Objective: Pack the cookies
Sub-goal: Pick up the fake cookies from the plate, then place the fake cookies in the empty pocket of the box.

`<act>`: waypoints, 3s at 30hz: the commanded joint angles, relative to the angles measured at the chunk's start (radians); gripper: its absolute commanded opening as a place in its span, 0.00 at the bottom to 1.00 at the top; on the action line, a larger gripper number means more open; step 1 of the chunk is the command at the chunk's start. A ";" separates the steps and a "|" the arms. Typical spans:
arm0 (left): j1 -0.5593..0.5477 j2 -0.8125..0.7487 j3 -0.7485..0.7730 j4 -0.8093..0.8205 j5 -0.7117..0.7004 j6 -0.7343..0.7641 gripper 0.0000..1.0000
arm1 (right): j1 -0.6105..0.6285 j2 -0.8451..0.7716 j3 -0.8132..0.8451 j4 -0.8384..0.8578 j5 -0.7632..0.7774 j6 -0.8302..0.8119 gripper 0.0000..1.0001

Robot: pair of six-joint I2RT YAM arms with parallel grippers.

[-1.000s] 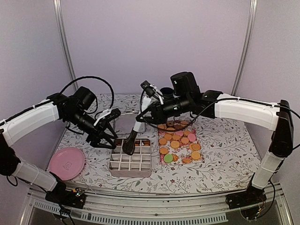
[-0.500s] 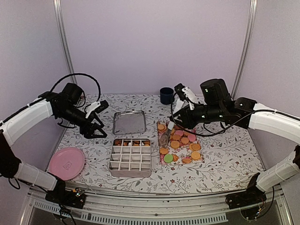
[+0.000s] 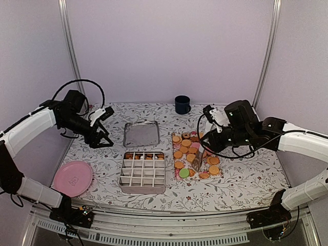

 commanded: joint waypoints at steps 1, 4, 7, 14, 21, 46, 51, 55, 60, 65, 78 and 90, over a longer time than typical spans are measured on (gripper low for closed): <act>0.012 0.008 0.006 0.018 -0.006 0.000 0.80 | -0.004 -0.046 -0.022 0.006 0.040 0.031 0.27; 0.015 0.009 0.008 0.022 -0.009 0.000 0.80 | -0.004 -0.046 -0.033 0.003 0.047 0.035 0.28; 0.015 0.011 0.007 0.024 -0.010 -0.001 0.80 | -0.004 -0.037 -0.036 -0.003 0.053 0.037 0.30; 0.017 0.010 0.005 0.027 -0.015 0.001 0.81 | -0.002 -0.022 -0.045 -0.004 0.066 0.042 0.34; 0.018 0.007 0.004 0.028 -0.026 0.005 0.81 | -0.003 -0.016 -0.067 -0.004 0.072 0.043 0.34; 0.028 -0.005 -0.024 0.059 -0.036 0.003 0.81 | -0.002 -0.022 -0.068 -0.055 0.116 0.067 0.00; 0.037 -0.004 -0.026 0.064 -0.044 -0.001 0.81 | 0.000 -0.007 -0.008 -0.056 0.103 0.055 0.00; 0.056 0.000 -0.034 0.069 -0.046 -0.001 0.81 | 0.019 0.014 0.031 -0.056 0.113 0.049 0.00; 0.086 0.009 -0.047 0.087 -0.045 -0.001 0.81 | 0.050 0.049 0.082 -0.021 0.089 0.044 0.00; 0.123 0.014 -0.065 0.094 -0.035 0.004 0.80 | 0.058 0.092 0.143 0.003 0.060 0.031 0.00; 0.174 0.006 -0.174 0.180 -0.063 -0.046 0.79 | 0.208 0.423 0.489 0.317 -0.111 0.016 0.00; 0.209 -0.036 -0.231 0.183 -0.052 -0.041 0.79 | 0.251 0.758 0.766 0.370 -0.148 -0.052 0.00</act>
